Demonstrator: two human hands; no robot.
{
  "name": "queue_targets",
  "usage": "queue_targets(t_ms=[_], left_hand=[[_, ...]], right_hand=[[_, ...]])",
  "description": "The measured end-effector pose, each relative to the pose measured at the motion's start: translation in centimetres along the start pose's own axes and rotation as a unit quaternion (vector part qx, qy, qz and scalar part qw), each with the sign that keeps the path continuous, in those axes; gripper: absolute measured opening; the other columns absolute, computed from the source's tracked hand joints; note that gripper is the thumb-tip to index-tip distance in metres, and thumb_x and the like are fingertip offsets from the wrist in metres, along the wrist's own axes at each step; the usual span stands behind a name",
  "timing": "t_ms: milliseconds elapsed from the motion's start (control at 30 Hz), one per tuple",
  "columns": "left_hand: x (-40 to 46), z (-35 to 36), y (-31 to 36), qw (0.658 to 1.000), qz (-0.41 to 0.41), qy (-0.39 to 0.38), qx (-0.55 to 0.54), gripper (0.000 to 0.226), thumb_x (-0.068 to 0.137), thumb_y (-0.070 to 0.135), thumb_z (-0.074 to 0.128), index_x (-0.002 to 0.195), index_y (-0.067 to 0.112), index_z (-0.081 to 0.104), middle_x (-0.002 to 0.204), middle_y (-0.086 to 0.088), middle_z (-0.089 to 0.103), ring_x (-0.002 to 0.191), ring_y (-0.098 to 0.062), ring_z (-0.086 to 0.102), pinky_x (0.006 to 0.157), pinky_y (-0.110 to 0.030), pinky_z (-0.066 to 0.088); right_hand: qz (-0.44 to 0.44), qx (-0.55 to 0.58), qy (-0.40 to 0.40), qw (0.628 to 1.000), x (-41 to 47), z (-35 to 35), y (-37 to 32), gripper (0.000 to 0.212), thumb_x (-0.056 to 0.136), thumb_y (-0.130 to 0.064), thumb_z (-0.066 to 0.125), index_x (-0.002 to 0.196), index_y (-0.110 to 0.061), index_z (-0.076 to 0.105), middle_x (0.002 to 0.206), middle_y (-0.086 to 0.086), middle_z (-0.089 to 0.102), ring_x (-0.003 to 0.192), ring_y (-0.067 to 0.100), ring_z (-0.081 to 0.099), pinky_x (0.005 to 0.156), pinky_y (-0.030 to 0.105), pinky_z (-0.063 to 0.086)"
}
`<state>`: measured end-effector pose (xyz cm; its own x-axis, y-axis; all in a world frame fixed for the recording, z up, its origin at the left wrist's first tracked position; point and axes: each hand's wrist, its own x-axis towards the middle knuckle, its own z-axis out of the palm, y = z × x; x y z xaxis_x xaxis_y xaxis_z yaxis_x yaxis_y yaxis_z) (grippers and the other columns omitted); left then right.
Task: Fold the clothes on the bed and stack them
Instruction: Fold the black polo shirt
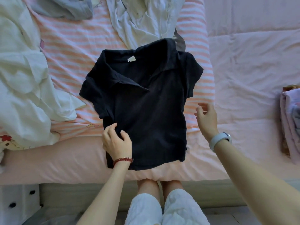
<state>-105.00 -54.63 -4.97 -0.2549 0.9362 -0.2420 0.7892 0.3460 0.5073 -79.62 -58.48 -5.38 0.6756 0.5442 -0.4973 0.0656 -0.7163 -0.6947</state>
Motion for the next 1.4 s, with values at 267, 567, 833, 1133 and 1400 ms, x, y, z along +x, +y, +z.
queue_targets(t_ms=[267, 567, 833, 1133, 1400], left_hand=[[5.6, 2.5, 14.7, 0.968, 0.241, -0.042, -0.057, 0.039, 0.086, 0.032, 0.041, 0.11, 0.011, 0.063, 0.112, -0.005, 0.06, 0.108, -0.023, 0.051, 0.089, -0.032, 0.033], [12.3, 6.9, 23.5, 0.972, 0.207, -0.08, 0.078, 0.033, 0.091, 0.039, 0.053, 0.114, 0.016, 0.058, 0.112, 0.001, 0.061, 0.113, -0.021, 0.048, 0.098, -0.038, 0.028], [13.2, 8.0, 23.3, 0.979, 0.185, -0.082, -0.014, 0.019, 0.094, 0.024, 0.049, 0.103, 0.011, 0.06, 0.105, -0.004, 0.061, 0.103, -0.024, 0.054, 0.097, -0.038, 0.03], [8.5, 7.6, 21.4, 0.95, 0.308, -0.009, 0.053, 0.039, 0.083, 0.024, 0.053, 0.12, 0.012, 0.054, 0.119, -0.011, 0.052, 0.11, -0.028, 0.047, 0.088, -0.044, 0.038], [3.7, 9.3, 14.8, 0.872, 0.419, -0.118, 0.226, 0.054, 0.08, 0.038, 0.041, 0.13, 0.018, 0.048, 0.14, -0.012, 0.046, 0.129, -0.029, 0.039, 0.096, -0.049, 0.039]], right_hand=[[0.008, 0.123, 0.009, 0.992, 7.4, -0.4, -7.1, 0.03, 0.094, -0.024, 0.048, 0.119, -0.007, 0.052, 0.104, 0.009, 0.055, 0.096, 0.021, 0.056, 0.092, 0.044, 0.048], [-0.084, 0.075, -0.014, 0.994, 10.9, -1.8, -8.1, 0.021, 0.095, -0.016, 0.046, 0.074, -0.016, 0.044, 0.07, -0.006, 0.044, 0.061, 0.005, 0.041, 0.056, 0.012, 0.037], [-0.069, 0.09, 0.075, 0.991, 12.0, -3.1, -7.0, 0.011, 0.098, -0.019, 0.042, 0.092, -0.01, 0.043, 0.075, -0.009, 0.045, 0.065, 0.003, 0.042, 0.057, 0.008, 0.036], [0.074, 0.237, -0.099, 0.964, 9.1, -4.0, -4.7, 0.019, 0.096, -0.014, 0.044, 0.114, -0.013, 0.049, 0.093, 0.002, 0.062, 0.08, 0.014, 0.064, 0.075, 0.033, 0.055], [0.063, 0.24, -0.135, 0.959, 7.7, -2.8, -5.1, 0.007, 0.095, -0.014, 0.051, 0.088, -0.013, 0.053, 0.068, -0.001, 0.046, 0.052, 0.01, 0.038, 0.046, 0.017, 0.032]])
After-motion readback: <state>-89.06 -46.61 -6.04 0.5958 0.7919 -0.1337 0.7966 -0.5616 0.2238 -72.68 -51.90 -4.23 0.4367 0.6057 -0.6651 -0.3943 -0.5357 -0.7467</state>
